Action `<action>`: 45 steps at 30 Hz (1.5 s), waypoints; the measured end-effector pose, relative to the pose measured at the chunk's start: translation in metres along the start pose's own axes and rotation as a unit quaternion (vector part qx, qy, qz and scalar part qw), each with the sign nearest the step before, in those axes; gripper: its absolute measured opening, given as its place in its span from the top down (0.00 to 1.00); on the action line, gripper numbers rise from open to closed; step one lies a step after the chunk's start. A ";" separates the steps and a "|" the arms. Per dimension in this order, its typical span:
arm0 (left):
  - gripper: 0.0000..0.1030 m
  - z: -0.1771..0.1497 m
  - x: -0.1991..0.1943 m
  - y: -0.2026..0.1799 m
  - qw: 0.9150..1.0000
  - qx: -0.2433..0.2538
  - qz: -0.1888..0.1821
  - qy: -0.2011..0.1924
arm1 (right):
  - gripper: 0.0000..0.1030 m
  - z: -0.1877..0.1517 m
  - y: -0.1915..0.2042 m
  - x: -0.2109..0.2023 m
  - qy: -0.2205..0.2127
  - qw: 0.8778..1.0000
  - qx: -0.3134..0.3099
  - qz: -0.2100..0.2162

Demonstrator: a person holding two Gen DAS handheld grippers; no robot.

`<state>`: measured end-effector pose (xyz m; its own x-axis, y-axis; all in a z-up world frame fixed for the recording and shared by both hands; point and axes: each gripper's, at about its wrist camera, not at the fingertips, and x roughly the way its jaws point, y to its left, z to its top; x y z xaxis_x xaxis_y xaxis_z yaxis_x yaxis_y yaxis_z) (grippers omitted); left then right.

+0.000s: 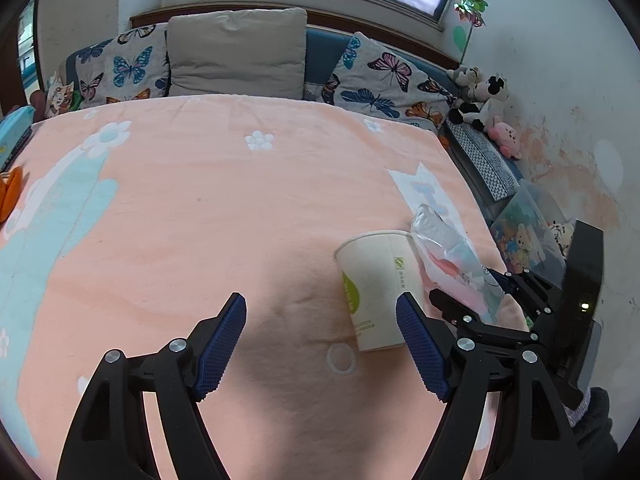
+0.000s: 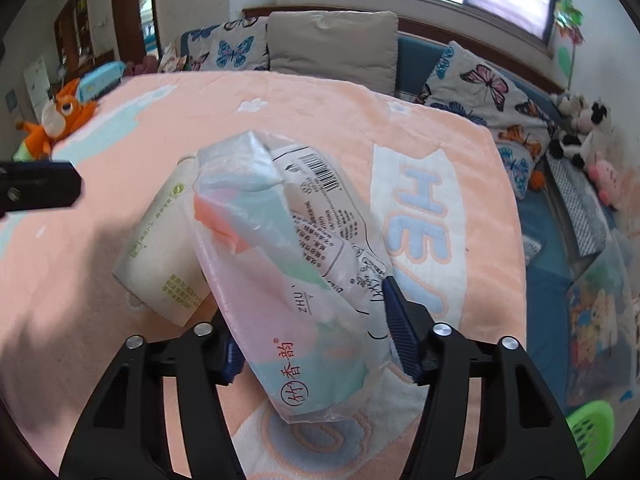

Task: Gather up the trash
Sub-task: 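Grasp the clear plastic bag with the right gripper while the left grasps the paper cup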

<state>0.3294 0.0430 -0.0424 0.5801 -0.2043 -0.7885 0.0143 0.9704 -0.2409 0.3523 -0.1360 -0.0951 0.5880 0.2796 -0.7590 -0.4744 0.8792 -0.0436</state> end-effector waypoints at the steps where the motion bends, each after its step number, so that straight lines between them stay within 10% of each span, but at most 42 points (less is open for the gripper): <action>1: 0.28 0.001 0.003 -0.002 1.000 0.001 -0.002 0.002 | 0.44 -0.002 -0.004 -0.004 -0.003 1.000 0.011 0.006; 29: 0.21 0.016 0.081 -0.054 0.997 0.043 0.015 0.056 | 0.49 -0.040 -0.041 -0.107 -0.081 0.990 0.113 0.013; 45: 0.39 0.006 0.071 -0.062 0.997 0.057 0.014 0.046 | 0.48 -0.076 -0.056 -0.140 -0.094 0.984 0.150 -0.009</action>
<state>0.3747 -0.0306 -0.0804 0.5046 -0.1837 -0.8436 0.0950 0.9830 -0.1572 0.2467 -0.2533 -0.0353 0.7183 0.3043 -0.6257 -0.2640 0.9512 0.1596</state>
